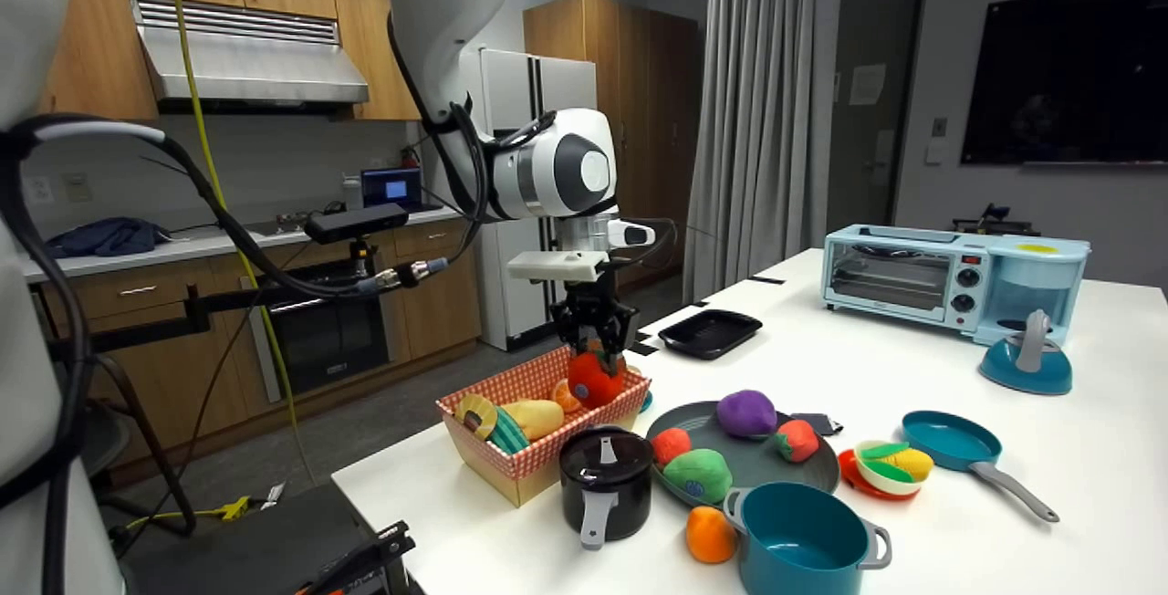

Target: Take the apple and the pear plush toys from the plate, put them in the box, and put the purple plush toy in the blue pot

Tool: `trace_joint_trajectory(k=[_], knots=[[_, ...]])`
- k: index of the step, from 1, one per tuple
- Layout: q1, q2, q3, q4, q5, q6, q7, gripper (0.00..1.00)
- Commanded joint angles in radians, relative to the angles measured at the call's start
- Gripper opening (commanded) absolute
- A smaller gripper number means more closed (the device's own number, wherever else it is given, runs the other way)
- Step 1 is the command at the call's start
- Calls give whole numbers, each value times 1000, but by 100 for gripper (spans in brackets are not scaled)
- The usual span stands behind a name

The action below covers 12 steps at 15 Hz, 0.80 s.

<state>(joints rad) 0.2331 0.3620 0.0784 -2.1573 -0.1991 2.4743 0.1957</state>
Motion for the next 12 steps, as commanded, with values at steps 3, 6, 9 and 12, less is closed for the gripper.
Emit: trace_joint_trajectory(k=[3,6,9,12], knots=[[-5,25,-10,48,-8,-62,-21,95],[-4,30,-12,61,-9,-81,-24,100],[-1,25,-9,69,-12,-89,-28,100],[0,17,-5,80,-11,-99,-37,100]])
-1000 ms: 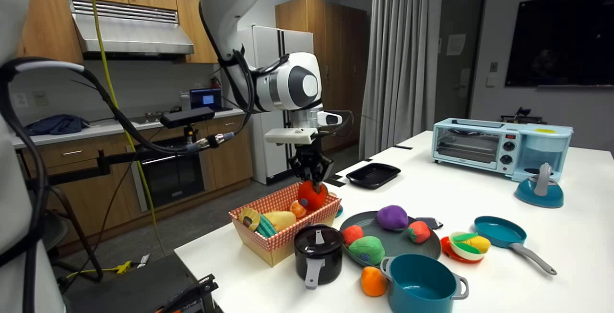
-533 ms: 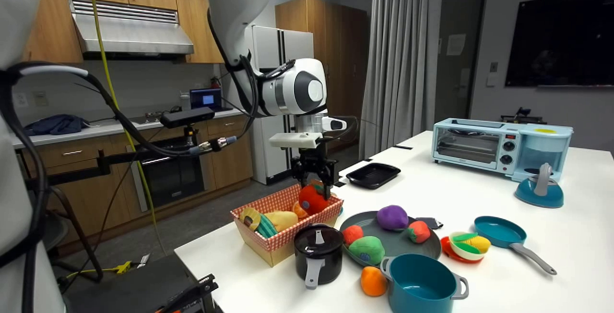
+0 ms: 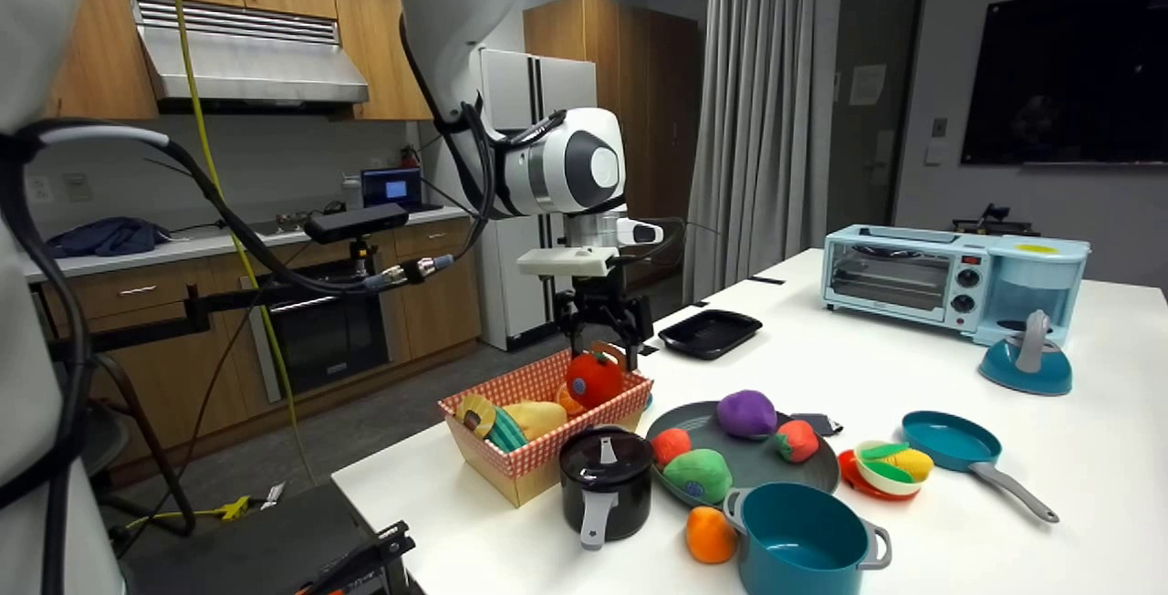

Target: Take the apple and the pear plush toys from the plate, put them in the box, and put the purple plush toy in the blue pot

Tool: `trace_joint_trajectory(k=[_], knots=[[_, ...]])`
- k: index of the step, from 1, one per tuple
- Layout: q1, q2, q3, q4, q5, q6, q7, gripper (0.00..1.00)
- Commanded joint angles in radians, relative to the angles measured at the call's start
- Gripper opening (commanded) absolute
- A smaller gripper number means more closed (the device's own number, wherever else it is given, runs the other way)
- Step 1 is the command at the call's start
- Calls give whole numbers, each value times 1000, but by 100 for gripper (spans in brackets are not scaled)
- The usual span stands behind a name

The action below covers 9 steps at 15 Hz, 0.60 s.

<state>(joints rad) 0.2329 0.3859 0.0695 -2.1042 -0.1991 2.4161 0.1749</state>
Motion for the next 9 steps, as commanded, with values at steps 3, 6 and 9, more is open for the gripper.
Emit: trace_joint_trajectory(k=[3,6,9], knots=[[1,-29,23,44,7,-34,-33,100],[-4,-42,18,75,-9,-24,-37,100],[-8,-43,-5,109,-49,-13,-44,100]])
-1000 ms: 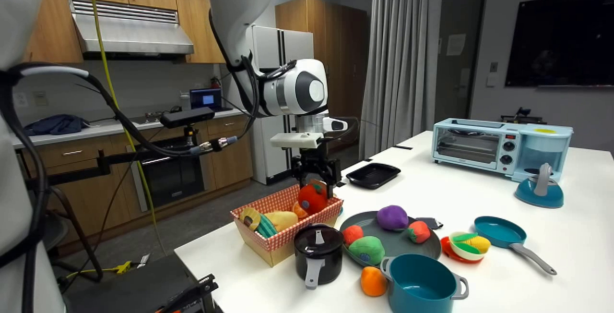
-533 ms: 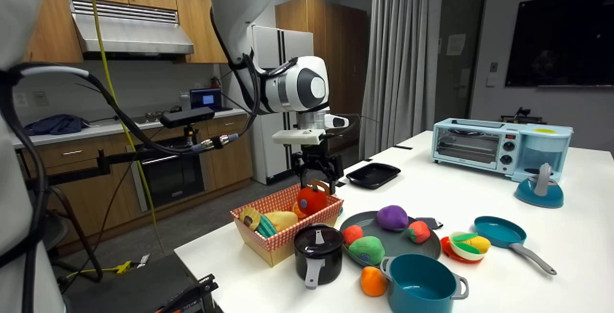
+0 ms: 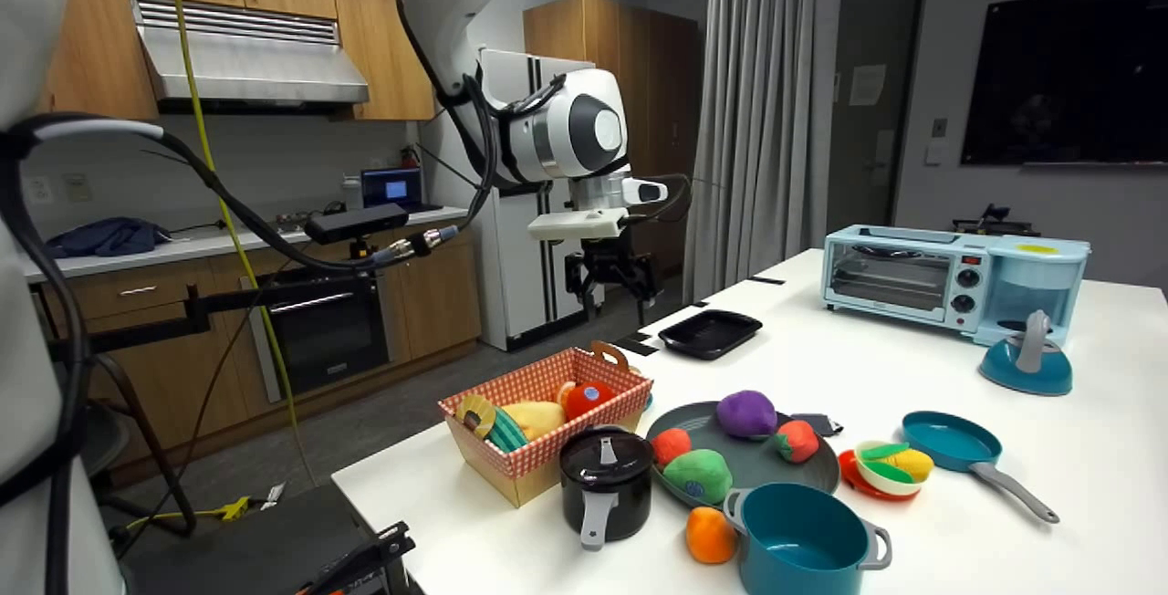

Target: Take the apple and the pear plush toys from the plate, put them in the box, and put the purple plush toy in the blue pot

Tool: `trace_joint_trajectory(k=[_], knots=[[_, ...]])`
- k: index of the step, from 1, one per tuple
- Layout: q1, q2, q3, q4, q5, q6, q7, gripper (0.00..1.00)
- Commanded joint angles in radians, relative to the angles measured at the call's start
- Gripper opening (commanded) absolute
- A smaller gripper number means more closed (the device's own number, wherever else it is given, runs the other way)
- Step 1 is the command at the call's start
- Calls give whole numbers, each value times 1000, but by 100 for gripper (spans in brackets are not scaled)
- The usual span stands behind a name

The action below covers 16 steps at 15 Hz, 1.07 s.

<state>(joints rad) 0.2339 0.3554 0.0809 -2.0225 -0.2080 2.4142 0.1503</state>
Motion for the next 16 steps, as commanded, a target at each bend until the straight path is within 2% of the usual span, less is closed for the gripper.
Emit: trace_joint_trajectory(k=[1,7,11,16], knots=[[-13,-6,-26,39,-54,-1,-22,100],[-39,88,-92,137,-90,93,9,100],[-47,220,-146,245,-72,180,44,100],[-16,389,-224,368,-42,273,192,100]])
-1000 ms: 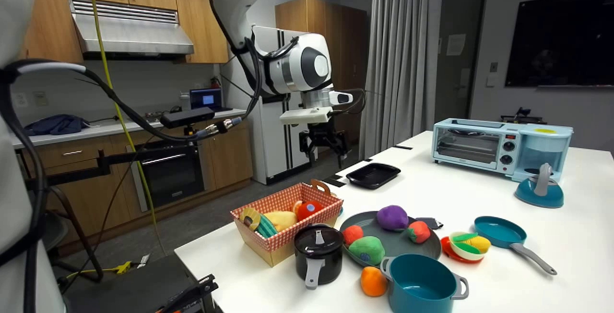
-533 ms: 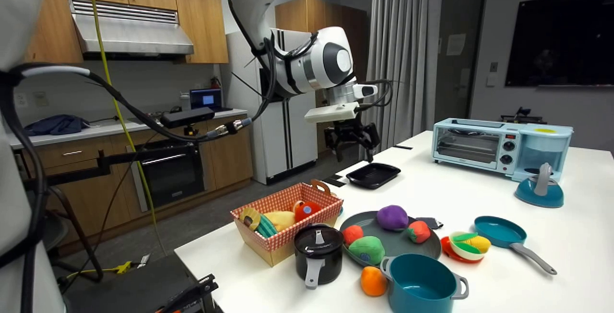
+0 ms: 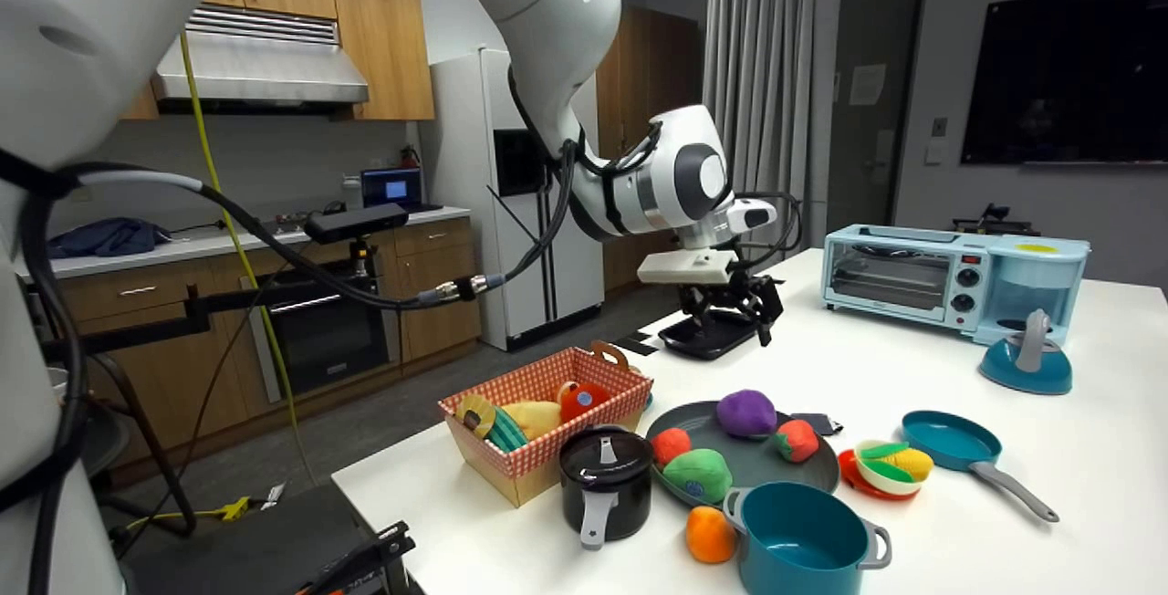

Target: Take the apple and the pear plush toys from the plate, put them in the box, and put the purple plush toy in the blue pot

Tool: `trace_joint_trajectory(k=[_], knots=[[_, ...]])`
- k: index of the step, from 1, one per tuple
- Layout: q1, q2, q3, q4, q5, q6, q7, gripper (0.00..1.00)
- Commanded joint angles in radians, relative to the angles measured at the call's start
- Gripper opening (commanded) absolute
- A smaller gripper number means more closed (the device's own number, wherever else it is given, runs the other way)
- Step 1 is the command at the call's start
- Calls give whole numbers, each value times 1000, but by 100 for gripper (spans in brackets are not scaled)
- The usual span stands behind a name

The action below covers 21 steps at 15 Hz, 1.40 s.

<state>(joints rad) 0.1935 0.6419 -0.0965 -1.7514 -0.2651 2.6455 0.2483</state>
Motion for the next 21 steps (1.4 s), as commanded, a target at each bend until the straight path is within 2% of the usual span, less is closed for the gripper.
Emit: trace_joint_trajectory(k=[1,5,11,15,21], knots=[[38,129,-69,114,18,57,139,100],[113,196,-172,155,31,76,325,100],[209,185,-255,103,6,50,487,100],[220,160,-264,36,-1,60,500,100],[187,163,-257,-14,12,72,478,100]])
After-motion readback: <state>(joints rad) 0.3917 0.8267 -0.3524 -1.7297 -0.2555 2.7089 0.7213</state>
